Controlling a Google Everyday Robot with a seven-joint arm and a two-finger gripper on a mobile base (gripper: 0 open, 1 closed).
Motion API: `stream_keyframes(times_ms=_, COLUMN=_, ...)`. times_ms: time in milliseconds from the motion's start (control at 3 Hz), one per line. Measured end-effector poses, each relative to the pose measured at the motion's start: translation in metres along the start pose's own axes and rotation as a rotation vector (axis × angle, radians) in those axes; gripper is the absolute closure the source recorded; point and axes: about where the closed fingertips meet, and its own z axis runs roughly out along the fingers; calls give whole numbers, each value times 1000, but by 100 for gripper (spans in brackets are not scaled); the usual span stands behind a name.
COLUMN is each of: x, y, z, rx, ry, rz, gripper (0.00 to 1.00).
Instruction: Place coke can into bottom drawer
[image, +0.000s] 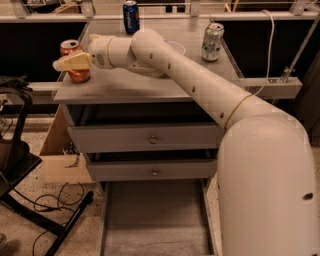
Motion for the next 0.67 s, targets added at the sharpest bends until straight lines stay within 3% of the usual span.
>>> stream_keyframes(times_ms=667, x=2, y=-1, z=7, rx=6, ry=-27, rz=-9, gripper=42)
